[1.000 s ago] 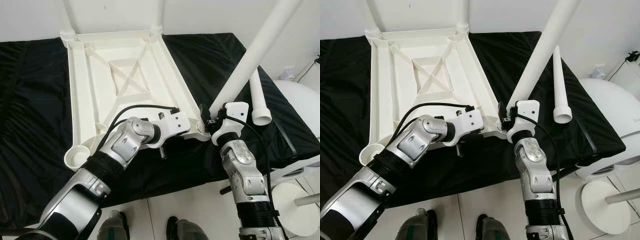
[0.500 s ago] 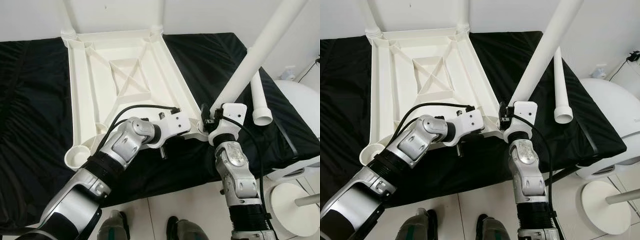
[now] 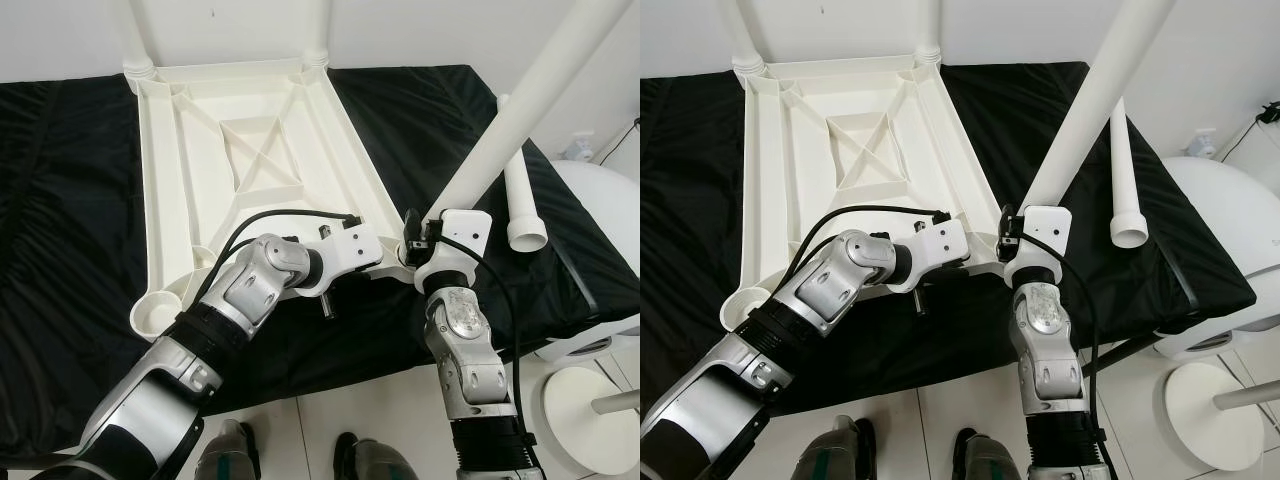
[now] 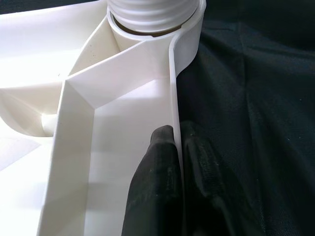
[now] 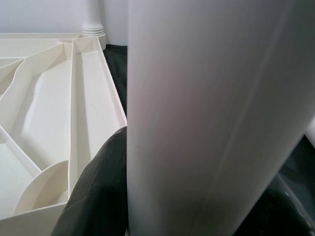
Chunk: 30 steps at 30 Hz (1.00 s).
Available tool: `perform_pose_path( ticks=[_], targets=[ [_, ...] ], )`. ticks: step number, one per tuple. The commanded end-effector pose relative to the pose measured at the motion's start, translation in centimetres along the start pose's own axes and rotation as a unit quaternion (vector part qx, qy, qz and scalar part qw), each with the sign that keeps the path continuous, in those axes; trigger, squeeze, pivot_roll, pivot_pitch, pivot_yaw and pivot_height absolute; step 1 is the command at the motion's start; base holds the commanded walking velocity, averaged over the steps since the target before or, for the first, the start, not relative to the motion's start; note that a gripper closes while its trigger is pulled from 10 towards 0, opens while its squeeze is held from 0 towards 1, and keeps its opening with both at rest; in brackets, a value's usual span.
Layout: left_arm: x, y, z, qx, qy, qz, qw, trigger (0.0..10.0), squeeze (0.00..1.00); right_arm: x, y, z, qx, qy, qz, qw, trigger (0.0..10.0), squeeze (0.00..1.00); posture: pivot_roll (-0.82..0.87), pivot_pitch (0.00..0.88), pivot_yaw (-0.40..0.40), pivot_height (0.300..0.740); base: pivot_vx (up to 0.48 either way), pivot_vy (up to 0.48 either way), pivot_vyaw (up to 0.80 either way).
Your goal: Building children table
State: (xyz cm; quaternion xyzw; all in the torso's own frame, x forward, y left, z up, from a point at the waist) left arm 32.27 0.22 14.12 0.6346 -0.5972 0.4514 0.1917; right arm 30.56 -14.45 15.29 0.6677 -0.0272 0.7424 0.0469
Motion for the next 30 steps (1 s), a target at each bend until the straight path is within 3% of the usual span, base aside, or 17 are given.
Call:
perform_pose_path(
  ticks=[1,18,25,30],
  targets=[
    [0.9,-1.5,-1.0,0.045,0.021,0.014,0.999,10.0,0.00,-3.5,1.5,-1.0,-0.038,-0.078,-0.014,0.996,10.0,0.00,0.00,0.116,-0.044,0.740,0.000,0.000,0.00],
    [1.0,-1.5,-0.9,0.044,0.023,0.015,0.999,10.0,0.00,-4.4,2.5,-1.0,-0.054,-0.099,-0.021,0.993,10.0,0.00,-0.01,0.118,-0.044,0.740,0.000,0.000,0.00],
    [1.0,-1.5,-1.0,0.044,0.023,0.016,0.999,10.0,0.00,-5.6,1.4,-1.2,-0.020,-0.137,-0.011,0.990,10.0,0.00,0.00,0.118,-0.042,0.740,0.000,0.000,0.00],
    [1.0,-1.5,-1.0,0.044,0.022,0.017,0.999,10.0,0.00,-5.7,1.5,-1.0,-0.008,-0.139,-0.019,0.990,10.0,0.00,0.00,0.117,-0.041,0.740,0.000,0.000,0.00]
  ],
)
Point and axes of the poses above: a point about 5 cm out from each wrist's last joint towards the gripper, its own z axis pointing out of the wrist towards the gripper, its own x axis along the axis of the wrist's last joint, y = z × x, the point moved 2 cm from there along z, pointing out of the wrist towards the gripper, and after that the axes turned 3 degrees about -z, right-handed, at the moved point
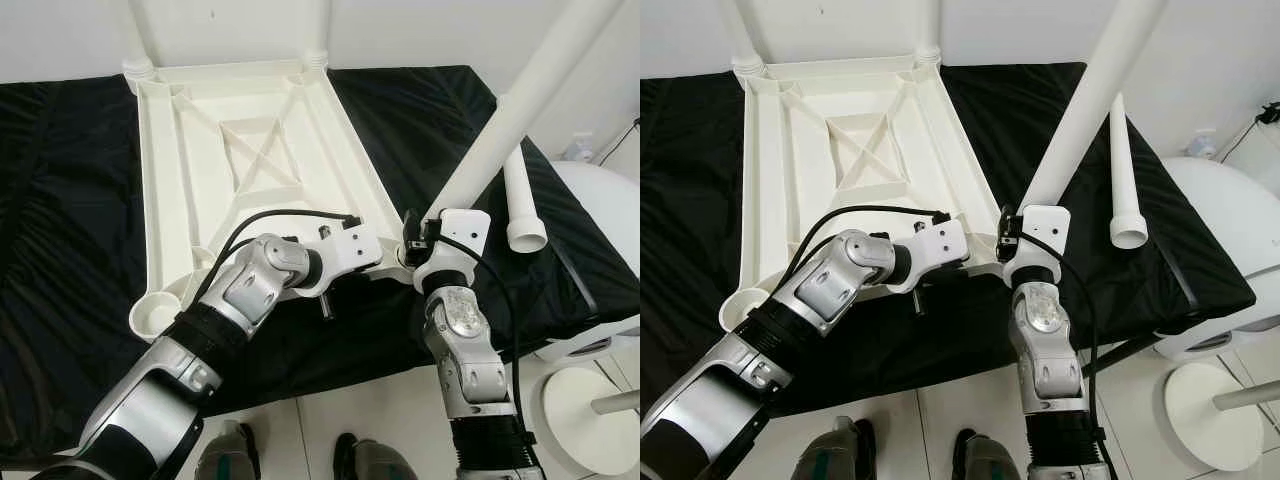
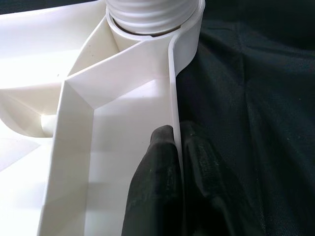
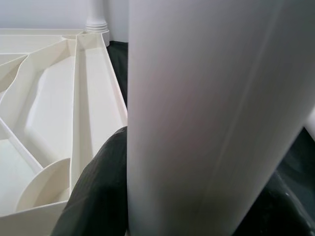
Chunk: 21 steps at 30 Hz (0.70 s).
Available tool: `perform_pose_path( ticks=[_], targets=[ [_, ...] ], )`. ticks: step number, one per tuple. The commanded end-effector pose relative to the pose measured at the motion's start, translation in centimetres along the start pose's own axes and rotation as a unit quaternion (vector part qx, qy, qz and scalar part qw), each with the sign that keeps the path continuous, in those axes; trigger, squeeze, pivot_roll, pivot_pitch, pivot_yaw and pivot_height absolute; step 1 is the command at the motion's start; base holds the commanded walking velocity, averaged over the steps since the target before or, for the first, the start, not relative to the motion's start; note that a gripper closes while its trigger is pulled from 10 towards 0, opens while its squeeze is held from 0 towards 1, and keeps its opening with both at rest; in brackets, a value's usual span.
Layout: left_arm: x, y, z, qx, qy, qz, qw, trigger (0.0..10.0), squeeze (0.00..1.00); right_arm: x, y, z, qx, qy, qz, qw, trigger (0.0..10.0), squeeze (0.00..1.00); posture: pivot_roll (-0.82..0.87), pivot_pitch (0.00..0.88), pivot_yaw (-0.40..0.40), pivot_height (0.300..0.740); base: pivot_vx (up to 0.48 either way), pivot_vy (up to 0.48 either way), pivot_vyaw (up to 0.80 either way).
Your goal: Building children table
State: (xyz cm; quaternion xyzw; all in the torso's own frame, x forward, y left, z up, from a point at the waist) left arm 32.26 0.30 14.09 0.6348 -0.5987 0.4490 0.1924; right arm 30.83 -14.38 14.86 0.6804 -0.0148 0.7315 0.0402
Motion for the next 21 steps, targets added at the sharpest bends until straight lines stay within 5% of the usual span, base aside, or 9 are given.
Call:
perform_pose_path(
  ticks=[1,21],
  targets=[
    [1.07,-1.50,-0.99,0.046,0.024,0.017,0.999,10.0,0.00,-5.28,1.51,-1.13,-0.021,-0.123,-0.013,0.992,10.0,0.00,0.00,0.117,-0.041,0.740,0.000,0.000,0.00],
    [1.18,-1.39,-0.88,0.045,0.026,0.018,0.998,10.0,0.00,-4.58,1.93,-0.72,-0.028,-0.107,-0.014,0.994,10.0,0.00,-0.01,0.110,-0.046,0.740,0.000,0.000,0.00]
  ],
)
Point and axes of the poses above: a point about 5 cm out from each wrist's last joint towards the gripper, its own z axis pointing out of the wrist towards the gripper, its own x axis along the axis of the wrist's last joint, y = z × x, the point moved 2 cm from there along z, pointing out of the wrist towards the gripper, and after that the axes turned 3 degrees about -z, right-handed, at the moved point
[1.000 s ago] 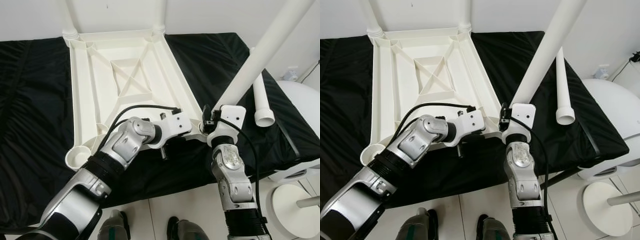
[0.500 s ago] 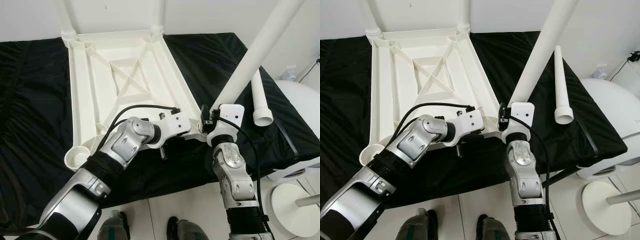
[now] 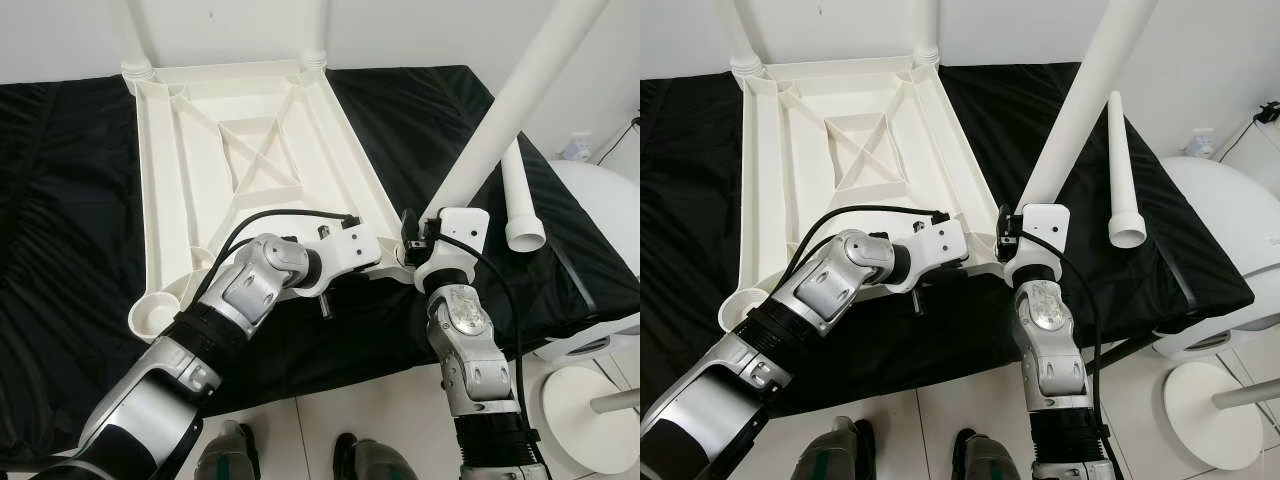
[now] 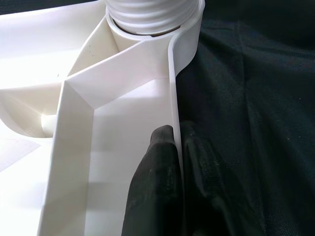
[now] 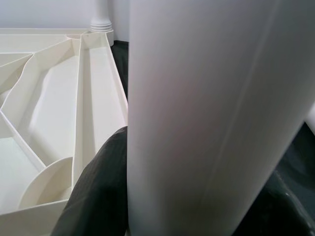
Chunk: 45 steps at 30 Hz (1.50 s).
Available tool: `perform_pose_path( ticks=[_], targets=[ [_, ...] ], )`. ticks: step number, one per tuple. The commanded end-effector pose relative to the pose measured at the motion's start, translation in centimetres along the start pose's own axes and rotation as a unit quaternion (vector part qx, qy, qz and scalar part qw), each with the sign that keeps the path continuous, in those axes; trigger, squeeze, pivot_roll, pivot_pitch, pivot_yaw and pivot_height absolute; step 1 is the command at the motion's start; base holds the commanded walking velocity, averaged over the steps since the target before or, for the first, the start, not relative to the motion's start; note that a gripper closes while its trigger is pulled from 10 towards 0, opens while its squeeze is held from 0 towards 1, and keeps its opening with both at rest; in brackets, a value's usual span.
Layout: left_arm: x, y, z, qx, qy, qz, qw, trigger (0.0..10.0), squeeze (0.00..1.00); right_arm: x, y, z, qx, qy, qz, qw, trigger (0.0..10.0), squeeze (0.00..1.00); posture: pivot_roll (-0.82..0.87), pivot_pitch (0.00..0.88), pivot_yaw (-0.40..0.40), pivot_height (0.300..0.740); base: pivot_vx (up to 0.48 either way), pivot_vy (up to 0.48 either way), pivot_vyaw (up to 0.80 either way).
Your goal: Building children table
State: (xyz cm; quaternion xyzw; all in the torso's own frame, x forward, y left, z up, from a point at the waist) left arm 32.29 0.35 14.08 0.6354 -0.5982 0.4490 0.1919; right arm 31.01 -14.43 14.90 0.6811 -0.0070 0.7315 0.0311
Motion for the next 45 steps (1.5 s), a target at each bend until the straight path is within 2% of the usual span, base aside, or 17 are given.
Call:
perform_pose_path(
  ticks=[1,9,10,17,18,25,26,36,45],
  targets=[
    [1.22,-1.36,-0.86,0.044,0.027,0.019,0.998,10.0,0.00,-4.60,1.88,-0.94,-0.040,-0.107,-0.014,0.993,10.0,0.00,-0.01,0.110,-0.046,0.740,0.000,0.000,0.00],
    [1.23,-1.33,-0.88,0.044,0.027,0.019,0.999,10.0,0.00,-4.41,1.50,-0.97,-0.032,-0.102,-0.007,0.994,10.0,0.01,0.00,0.109,-0.045,0.740,0.000,0.000,0.00],
    [1.24,-1.34,-0.90,0.044,0.027,0.019,0.999,10.0,0.00,-4.42,1.47,-1.00,-0.029,-0.102,-0.005,0.994,10.0,1.00,0.00,0.110,-0.044,0.740,0.000,0.000,0.00],
    [1.26,-1.32,-0.88,0.043,0.027,0.019,0.999,10.0,0.00,-4.28,1.65,-0.96,-0.031,-0.098,-0.014,0.995,10.0,1.00,-0.01,0.111,-0.045,0.740,0.000,0.000,0.00],
    [1.27,-1.33,-0.86,0.043,0.027,0.019,0.999,10.0,0.00,-4.23,1.69,-0.94,-0.032,-0.096,-0.017,0.995,10.0,0.00,-0.01,0.112,-0.046,0.740,0.000,0.000,0.00],
    [1.31,-1.34,-0.84,0.044,0.028,0.019,0.998,10.0,0.00,-3.99,1.67,-0.90,-0.026,-0.087,-0.014,0.996,10.0,0.00,-0.01,0.112,-0.047,0.740,0.000,0.000,0.00],
    [1.31,-1.36,-0.85,0.044,0.028,0.019,0.998,10.0,0.00,-3.85,1.69,-0.85,-0.025,-0.083,-0.015,0.996,0.0,0.00,-0.01,0.112,-0.047,0.740,0.000,0.000,0.00],
    [1.33,-1.36,-0.86,0.045,0.029,0.019,0.998,10.0,0.00,-3.89,1.73,-0.74,-0.022,-0.082,-0.003,0.996,0.0,0.00,-0.01,0.113,-0.047,0.740,0.000,0.000,0.00],
    [1.40,-1.49,-0.87,0.050,0.032,0.016,0.998,10.0,0.00,-3.80,2.08,-0.66,-0.033,-0.078,-0.014,0.996,0.0,0.00,-0.01,0.114,-0.050,0.740,0.000,0.000,0.00]
  ],
)
Point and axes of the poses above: a point about 5 cm out from each wrist's last joint towards the gripper, its own z axis pointing out of the wrist towards the gripper, its own x axis along the axis of the wrist's last joint, y = z × x, the point moved 2 cm from there along z, pointing out of the wrist towards the gripper, and after that the axes turned 3 degrees about -z, right-handed, at the moved point
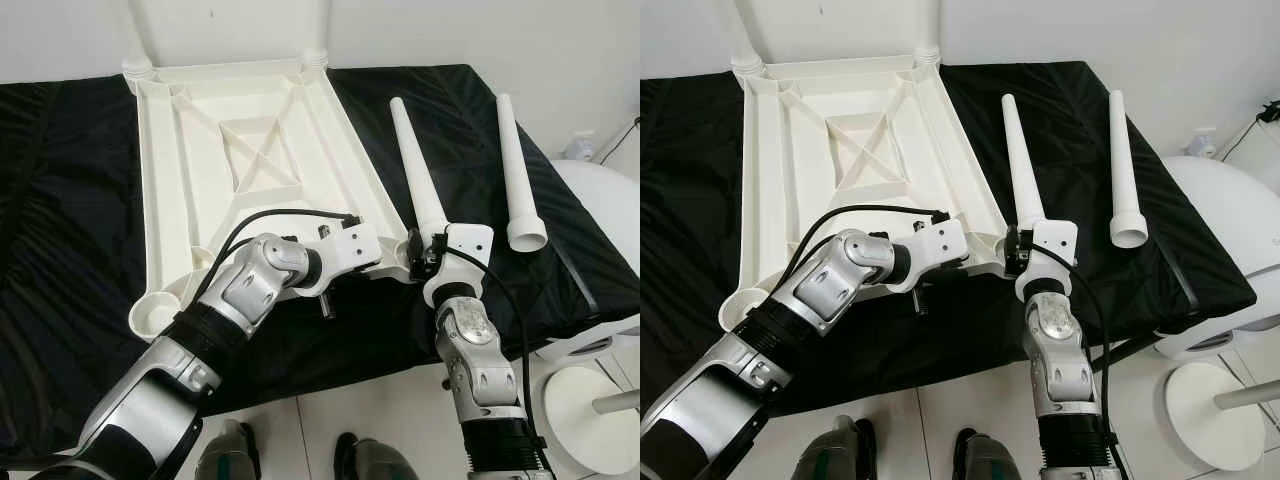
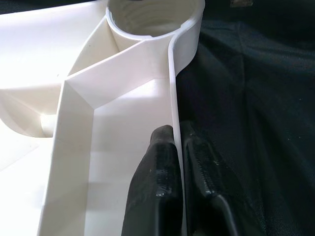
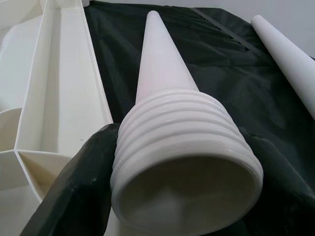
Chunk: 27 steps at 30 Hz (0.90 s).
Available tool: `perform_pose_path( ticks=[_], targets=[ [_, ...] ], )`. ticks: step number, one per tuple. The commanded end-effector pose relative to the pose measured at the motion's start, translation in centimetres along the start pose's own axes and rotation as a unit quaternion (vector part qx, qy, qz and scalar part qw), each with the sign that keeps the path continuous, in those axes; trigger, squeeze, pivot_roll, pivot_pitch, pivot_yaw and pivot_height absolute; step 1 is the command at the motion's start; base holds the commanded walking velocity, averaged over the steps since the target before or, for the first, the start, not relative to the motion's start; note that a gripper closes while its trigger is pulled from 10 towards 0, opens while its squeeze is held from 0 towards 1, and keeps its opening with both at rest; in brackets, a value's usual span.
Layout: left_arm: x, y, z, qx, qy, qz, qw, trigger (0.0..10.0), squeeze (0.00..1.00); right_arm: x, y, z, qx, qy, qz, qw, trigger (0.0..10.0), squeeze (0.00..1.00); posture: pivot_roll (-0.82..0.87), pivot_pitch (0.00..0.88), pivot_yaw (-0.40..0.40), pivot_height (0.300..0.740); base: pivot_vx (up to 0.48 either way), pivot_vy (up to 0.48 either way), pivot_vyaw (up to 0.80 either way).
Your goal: Building children table
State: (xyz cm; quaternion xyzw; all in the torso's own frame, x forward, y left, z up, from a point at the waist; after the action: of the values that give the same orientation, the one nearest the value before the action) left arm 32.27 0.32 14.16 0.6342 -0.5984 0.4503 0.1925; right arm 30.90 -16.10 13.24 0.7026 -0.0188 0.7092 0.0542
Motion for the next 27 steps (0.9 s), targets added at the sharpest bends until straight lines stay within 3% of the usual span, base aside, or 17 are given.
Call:
perform_pose_path(
  ticks=[1,2,3,4,5,14,18,19,21,23,24,27],
  targets=[
    [1.4,-1.6,-0.9,0.053,0.032,0.014,0.998,10.0,0.00,-2.1,0.5,-0.3,-0.010,-0.045,-0.009,0.999,0.0,0.00,-0.01,0.114,-0.050,0.740,0.000,0.000,0.00],
    [1.4,-1.6,-0.9,0.053,0.032,0.014,0.998,10.0,0.00,-2.1,0.5,-0.3,-0.010,-0.045,-0.009,0.999,0.0,0.00,-0.01,0.114,-0.050,0.740,0.000,0.000,0.00],
    [1.4,-1.9,-0.9,0.060,0.032,0.006,0.998,10.0,0.60,-2.2,0.7,-0.2,-0.015,-0.047,-0.018,0.999,10.0,0.00,-0.01,0.112,-0.052,0.740,0.000,0.000,0.00],
    [1.4,-1.9,-0.9,0.060,0.032,0.006,0.998,10.0,0.60,-2.2,0.7,-0.2,-0.015,-0.047,-0.018,0.999,10.0,0.00,-0.01,0.112,-0.052,0.740,0.000,0.000,0.00],
    [1.4,-2.0,-1.0,0.064,0.035,-0.002,0.997,10.0,1.00,-2.2,0.8,-0.1,-0.015,-0.046,-0.022,0.999,10.0,0.00,-0.01,0.112,-0.052,0.740,0.000,0.000,0.00],
    [2.3,-1.9,-1.4,0.043,0.072,-0.024,0.996,10.0,1.00,-1.5,1.2,0.3,-0.013,-0.018,-0.035,0.999,10.0,0.00,0.00,0.108,-0.054,0.740,0.000,0.000,0.00],
    [3.3,-2.0,-2.0,0.032,0.104,-0.044,0.993,10.0,1.00,-0.1,1.6,0.8,-0.005,0.024,-0.012,1.000,10.0,0.00,0.00,0.103,-0.058,0.740,0.000,0.000,0.00],
    [4.2,-2.3,-2.6,0.026,0.131,-0.061,0.989,10.0,1.00,0.8,2.1,1.3,-0.004,0.049,-0.008,0.999,10.0,0.00,0.01,0.102,-0.061,0.740,0.000,0.000,0.00],
    [4.2,-2.3,-2.6,0.026,0.131,-0.061,0.989,10.0,1.00,0.8,2.1,1.3,-0.004,0.049,-0.008,0.999,10.0,0.00,0.01,0.102,-0.061,0.740,0.000,0.000,0.00],
    [4.7,-2.5,-3.1,0.022,0.152,-0.076,0.985,10.0,0.79,1.4,2.4,1.8,-0.002,0.067,-0.012,0.998,10.0,0.00,0.01,0.101,-0.066,0.740,0.000,0.000,0.00],
    [5.0,-2.8,-3.6,0.018,0.169,-0.095,0.981,10.0,0.00,2.2,2.6,2.3,0.002,0.085,-0.022,0.996,10.0,0.00,0.02,0.099,-0.070,0.740,0.000,0.000,0.00],
    [5.0,-2.9,-3.9,0.018,0.178,-0.109,0.978,10.0,0.00,2.5,2.5,2.7,0.012,0.092,-0.023,0.995,10.0,0.00,0.02,0.098,-0.071,0.740,0.000,0.000,0.00]
  ],
)
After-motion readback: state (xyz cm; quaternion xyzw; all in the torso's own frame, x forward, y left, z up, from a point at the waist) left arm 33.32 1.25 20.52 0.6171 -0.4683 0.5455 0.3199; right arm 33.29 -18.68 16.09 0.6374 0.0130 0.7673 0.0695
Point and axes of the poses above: a point about 5 cm out from each wrist's last joint towards the gripper, its own z axis pointing out of the wrist towards the gripper, its own x axis along the axis of the wrist's last joint, y = z × x, the point moved 2 cm from there along z, pointing out of the wrist towards the gripper, and after that the axes turned 3 degrees about -z, right-handed, at the moved point
